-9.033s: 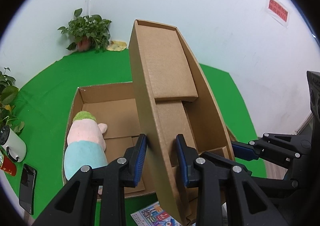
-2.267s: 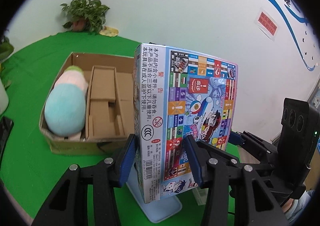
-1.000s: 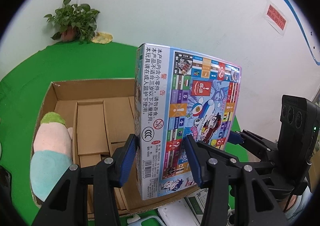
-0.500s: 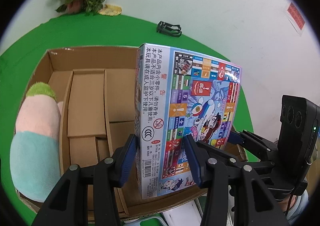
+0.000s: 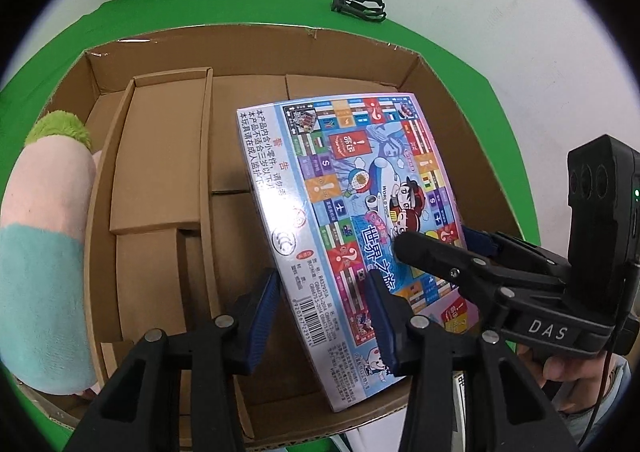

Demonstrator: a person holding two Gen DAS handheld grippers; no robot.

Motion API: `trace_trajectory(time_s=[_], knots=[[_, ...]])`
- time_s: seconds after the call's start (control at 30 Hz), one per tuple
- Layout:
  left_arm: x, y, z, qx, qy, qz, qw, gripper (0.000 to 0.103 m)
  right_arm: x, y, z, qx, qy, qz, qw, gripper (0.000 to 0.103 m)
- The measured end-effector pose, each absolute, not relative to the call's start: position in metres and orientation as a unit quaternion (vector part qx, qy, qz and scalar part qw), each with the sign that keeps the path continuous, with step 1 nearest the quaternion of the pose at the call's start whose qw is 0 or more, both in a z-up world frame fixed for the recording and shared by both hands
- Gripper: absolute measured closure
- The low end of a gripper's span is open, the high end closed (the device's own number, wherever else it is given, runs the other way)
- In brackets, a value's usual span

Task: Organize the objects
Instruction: 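Lower the board-game box into the large box and open the left gripper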

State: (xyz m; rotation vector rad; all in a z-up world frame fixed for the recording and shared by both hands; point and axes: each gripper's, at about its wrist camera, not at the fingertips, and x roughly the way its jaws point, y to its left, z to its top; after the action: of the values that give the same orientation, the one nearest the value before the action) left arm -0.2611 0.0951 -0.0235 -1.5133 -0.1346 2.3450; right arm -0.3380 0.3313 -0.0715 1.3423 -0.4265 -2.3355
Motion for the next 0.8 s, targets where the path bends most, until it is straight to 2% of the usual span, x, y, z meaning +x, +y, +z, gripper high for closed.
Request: trace_trajectory(time_s=[0.4, 0.63, 0.8], knots=[[-0.26, 0.094, -0.029, -0.554, -0.049, 0.814, 0.169, 0.062, -0.354, 0.331, -0.091, 0.513, -0.155, -0.823, 0.191, 0.046], [-0.232, 0.078, 0.005, -0.512, -0.059, 0.836, 0.187, 0.064, -0.348, 0.317, -0.089, 0.543, -0.133, -0.806, 0.198, 0.046], [-0.214, 0.051, 0.012, -0.498, -0.072, 0.849, 0.163, 0.064, -0.347, 0.313, -0.092, 0.557, -0.117, -0.8, 0.19, 0.06]])
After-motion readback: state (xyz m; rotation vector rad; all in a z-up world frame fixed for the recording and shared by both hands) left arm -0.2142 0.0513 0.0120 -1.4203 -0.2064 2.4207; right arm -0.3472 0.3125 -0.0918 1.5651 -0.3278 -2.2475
